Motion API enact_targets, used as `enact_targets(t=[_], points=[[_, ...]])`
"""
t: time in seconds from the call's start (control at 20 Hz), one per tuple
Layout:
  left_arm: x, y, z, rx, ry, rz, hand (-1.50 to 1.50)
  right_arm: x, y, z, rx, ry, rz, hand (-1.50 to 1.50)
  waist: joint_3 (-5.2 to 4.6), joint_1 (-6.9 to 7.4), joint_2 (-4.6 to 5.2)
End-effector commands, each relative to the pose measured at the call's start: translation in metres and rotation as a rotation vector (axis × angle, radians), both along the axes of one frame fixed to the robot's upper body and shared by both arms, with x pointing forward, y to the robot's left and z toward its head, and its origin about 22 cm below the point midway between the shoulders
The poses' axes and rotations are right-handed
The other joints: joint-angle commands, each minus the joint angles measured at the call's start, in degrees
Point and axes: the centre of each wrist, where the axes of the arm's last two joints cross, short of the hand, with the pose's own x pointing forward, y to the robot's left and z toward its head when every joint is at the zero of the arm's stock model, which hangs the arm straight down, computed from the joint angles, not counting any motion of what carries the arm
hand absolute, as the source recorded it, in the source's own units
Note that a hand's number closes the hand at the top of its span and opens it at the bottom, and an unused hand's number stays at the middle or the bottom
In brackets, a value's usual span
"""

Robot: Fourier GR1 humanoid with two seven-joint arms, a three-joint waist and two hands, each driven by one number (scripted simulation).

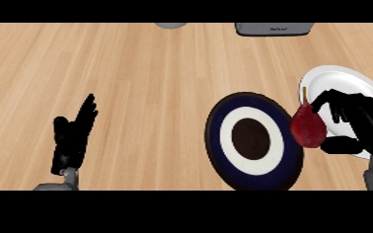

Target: Pick the pear from the plate and place it in the plate

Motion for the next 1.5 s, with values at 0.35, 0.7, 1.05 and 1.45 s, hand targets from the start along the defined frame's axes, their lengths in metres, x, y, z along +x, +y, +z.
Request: enact_targets(t=[0.35, 0.7, 1.05, 1.45], points=[[0.003, -0.003, -0.001, 0.004, 0.001, -0.027, 0.00, 0.000, -0.054, 0.040, 0.088, -0.092, -0.294, 1.50, 0.06, 1.40, 0.41], [0.008, -0.015, 0.000, 0.010, -0.005, -0.022, 0.00, 0.030, -0.081, 0.027, 0.067, -0.032, -0.353, 1.50, 0.07, 1.59, 0.44], [0.000, -0.025, -0.010, -0.008, 0.017, -0.024, 0.00, 0.053, -0.121, 0.006, 0.008, 0.059, -0.414, 1.50, 0.11, 2.17, 0.62], [0.009, -0.018, 0.002, -0.017, -0.013, -0.041, 0.00, 0.060, -0.127, -0.033, 0.039, 0.385, -0.305, 1.50, 0.13, 2.60, 0.69]])
